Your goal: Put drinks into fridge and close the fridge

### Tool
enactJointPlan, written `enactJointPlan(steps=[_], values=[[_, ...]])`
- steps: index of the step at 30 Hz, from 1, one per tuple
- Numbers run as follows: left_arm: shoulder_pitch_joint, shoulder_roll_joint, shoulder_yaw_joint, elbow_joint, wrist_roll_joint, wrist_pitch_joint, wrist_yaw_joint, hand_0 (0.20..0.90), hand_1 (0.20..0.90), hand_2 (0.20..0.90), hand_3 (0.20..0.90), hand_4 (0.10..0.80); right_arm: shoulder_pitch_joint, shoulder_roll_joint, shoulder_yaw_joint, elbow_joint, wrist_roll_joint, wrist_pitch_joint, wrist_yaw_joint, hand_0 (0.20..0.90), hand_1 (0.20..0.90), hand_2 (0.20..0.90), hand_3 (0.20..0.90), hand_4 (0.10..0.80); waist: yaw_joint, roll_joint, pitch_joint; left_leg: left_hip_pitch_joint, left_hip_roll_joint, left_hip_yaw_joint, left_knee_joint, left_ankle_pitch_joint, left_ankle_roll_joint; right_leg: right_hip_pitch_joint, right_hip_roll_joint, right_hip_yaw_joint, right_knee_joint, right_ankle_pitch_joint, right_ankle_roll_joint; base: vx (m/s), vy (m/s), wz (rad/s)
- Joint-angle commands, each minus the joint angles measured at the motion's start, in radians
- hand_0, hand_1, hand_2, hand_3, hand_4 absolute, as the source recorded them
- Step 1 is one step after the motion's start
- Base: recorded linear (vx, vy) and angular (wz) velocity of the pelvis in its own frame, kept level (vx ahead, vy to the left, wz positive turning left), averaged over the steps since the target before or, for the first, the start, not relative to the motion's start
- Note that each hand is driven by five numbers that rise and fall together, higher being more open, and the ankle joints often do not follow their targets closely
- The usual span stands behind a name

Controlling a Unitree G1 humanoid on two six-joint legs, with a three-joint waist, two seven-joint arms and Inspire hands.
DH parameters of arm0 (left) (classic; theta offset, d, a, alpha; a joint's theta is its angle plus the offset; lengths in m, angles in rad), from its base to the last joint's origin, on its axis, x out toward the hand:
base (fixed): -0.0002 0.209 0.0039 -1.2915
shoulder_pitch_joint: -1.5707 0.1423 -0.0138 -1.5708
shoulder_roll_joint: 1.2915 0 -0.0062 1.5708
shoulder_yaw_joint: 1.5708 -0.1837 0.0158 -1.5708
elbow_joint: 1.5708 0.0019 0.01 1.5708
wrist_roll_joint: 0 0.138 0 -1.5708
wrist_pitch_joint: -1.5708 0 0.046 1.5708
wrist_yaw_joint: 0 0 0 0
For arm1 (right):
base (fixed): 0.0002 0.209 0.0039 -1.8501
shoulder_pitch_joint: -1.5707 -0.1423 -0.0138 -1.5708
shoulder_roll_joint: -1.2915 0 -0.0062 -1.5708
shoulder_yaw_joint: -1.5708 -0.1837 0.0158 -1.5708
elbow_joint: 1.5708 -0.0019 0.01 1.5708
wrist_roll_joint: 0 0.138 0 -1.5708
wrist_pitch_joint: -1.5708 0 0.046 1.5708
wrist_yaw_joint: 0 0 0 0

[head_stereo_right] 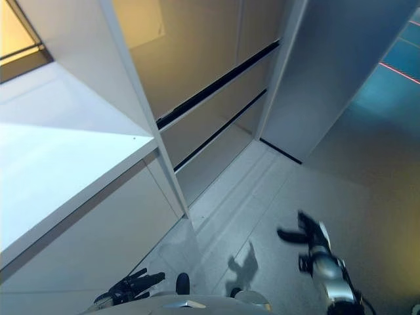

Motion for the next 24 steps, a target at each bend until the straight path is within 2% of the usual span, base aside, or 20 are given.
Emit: enactJointPlan(steps=[1,2,3,5,6,8,13,24], values=[[-0.032,0.028,0.0,0.075,0.044,-0.045,-0.052,0.9,0.9,0.9,0.9,0.8,-0.054,0.034,-0.01,0.031,-0.018,-0.104,0.041,0.9,0.9,0.9,0.9,0.8,0.01,0.017,-0.025,0.024,-0.028,0.042,0.042,-0.15,0.051,-0.09,0.014,0.01,-0.004,0.092,0.041,-0.03,-0.016,-0.06],[-0.037,0.025,-0.005,0.094,0.053,-0.056,-0.067,0.9,0.9,0.9,0.9,0.8,-0.054,0.044,-0.013,0.082,0.003,-0.109,0.078,0.9,0.9,0.9,0.9,0.8,0.008,0.019,-0.024,0.025,-0.027,0.043,0.042,-0.152,0.051,-0.09,0.015,0.01,-0.002,0.089,0.04,-0.035,-0.013,-0.03],[-0.046,0.017,-0.02,0.129,0.055,-0.085,-0.072,0.9,0.9,0.9,0.9,0.8,-0.056,0.068,-0.01,0.184,-0.03,-0.076,0.121,0.9,0.9,0.9,0.9,0.8,0.005,0.022,-0.024,0.024,-0.026,0.047,0.046,-0.153,0.052,-0.09,0.016,0.011,0.001,0.085,0.037,-0.043,-0.012,-0.07],[-0.056,0.003,-0.029,0.161,0.055,-0.108,-0.076,0.9,0.9,0.9,0.9,0.8,-0.056,0.094,-0.002,0.313,-0.04,-0.022,0.158,0.9,0.9,0.9,0.9,0.8,0.007,0.026,-0.022,0.025,-0.023,0.05,0.047,-0.154,0.053,-0.086,0.018,0.009,0.0,0.081,0.034,-0.036,-0.006,-0.1],[-0.058,0.002,-0.029,0.164,0.056,-0.11,-0.076,0.9,0.9,0.9,0.9,0.8,-0.056,0.096,-0.002,0.329,-0.043,-0.024,0.163,0.9,0.9,0.9,0.9,0.8,0.008,0.026,-0.021,0.025,-0.023,0.05,0.047,-0.155,0.053,-0.085,0.018,0.009,0.0,0.081,0.034,-0.025,-0.002,-0.05],[-0.072,-0.012,-0.043,0.191,0.071,-0.124,-0.084,0.9,0.9,0.9,0.9,0.8,-0.063,0.107,-0.001,0.439,-0.072,0.045,0.233,0.9,0.9,0.9,0.9,0.8,0.017,0.031,-0.02,0.033,-0.021,0.044,0.045,-0.157,0.051,-0.071,0.018,-0.001,-0.007,0.077,0.032,0.0,0.0,0.0],[-0.081,-0.026,-0.061,0.217,0.087,-0.128,-0.087,0.9,0.9,0.9,0.9,0.8,-0.075,0.112,0.039,0.468,-0.097,0.123,0.276,0.9,0.9,0.9,0.9,0.8,0.024,0.035,-0.029,0.04,-0.02,0.036,0.046,-0.158,0.045,-0.057,0.018,-0.009,-0.01,0.07,0.032,0.0,0.0,0.0],[-0.094,-0.037,-0.081,0.221,0.05,-0.111,-0.08,0.9,0.9,0.9,0.9,0.8,-0.075,0.114,0.065,0.47,-0.114,0.12,0.28,0.9,0.9,0.9,0.9,0.8,0.02,0.039,-0.027,0.041,-0.023,0.025,0.046,-0.164,0.047,-0.06,0.021,-0.009,-0.002,0.058,0.031,0.0,0.0,0.0]])
